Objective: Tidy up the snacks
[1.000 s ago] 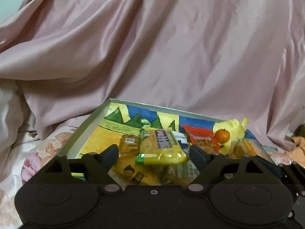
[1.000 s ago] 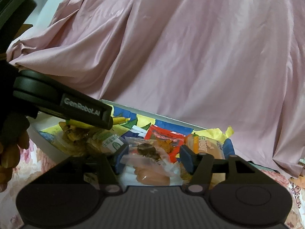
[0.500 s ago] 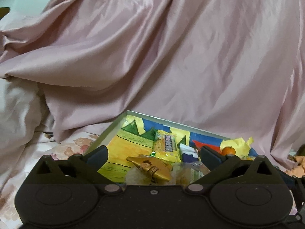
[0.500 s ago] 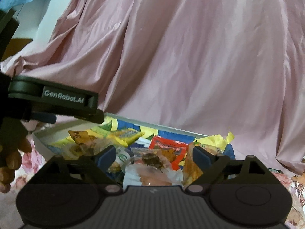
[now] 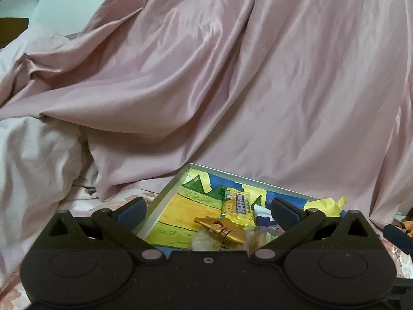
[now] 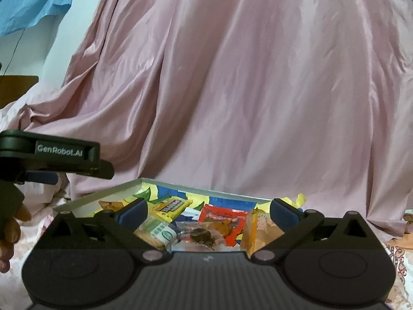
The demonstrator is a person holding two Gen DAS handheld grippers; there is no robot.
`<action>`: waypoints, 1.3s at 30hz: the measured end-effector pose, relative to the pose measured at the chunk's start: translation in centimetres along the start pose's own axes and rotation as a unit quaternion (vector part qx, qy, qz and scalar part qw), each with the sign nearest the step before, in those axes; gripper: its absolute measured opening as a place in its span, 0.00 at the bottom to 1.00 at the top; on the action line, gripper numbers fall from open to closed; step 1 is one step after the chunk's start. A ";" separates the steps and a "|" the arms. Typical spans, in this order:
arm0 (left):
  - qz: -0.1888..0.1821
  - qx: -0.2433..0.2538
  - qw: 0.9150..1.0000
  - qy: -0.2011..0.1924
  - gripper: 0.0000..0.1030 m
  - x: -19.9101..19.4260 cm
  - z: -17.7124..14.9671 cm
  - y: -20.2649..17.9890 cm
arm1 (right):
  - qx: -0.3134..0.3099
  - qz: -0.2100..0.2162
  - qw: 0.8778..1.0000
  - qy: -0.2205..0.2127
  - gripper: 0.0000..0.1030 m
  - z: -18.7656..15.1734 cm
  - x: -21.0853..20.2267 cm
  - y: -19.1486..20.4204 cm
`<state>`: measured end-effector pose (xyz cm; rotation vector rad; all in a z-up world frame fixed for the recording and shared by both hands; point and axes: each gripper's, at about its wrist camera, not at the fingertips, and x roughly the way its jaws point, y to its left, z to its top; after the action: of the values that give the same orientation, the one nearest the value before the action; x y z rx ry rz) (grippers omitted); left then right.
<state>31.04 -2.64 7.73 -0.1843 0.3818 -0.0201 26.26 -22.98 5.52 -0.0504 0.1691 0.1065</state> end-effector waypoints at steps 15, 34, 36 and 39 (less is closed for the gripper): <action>0.014 0.002 1.000 -0.006 0.99 -4.0 -0.9 0.6 | 0.025 -0.014 0.999 -0.027 1.00 0.7 -3.5 -0.4; 0.025 0.015 0.999 -0.016 0.99 -9.5 -3.1 1.4 | 0.034 -0.015 0.999 -0.035 1.00 0.1 -8.9 0.2; 0.025 0.016 0.999 -0.017 0.99 -9.9 -3.4 1.5 | 0.032 -0.015 0.999 -0.034 1.00 0.0 -9.4 0.3; 0.024 0.019 0.999 -0.018 0.99 -10.6 -3.9 1.5 | 0.028 -0.016 0.999 -0.034 1.00 -0.3 -10.2 0.5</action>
<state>19.76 -1.31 7.76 -0.1375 0.3503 0.0236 16.14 -23.53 6.99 0.0061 0.1030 0.0722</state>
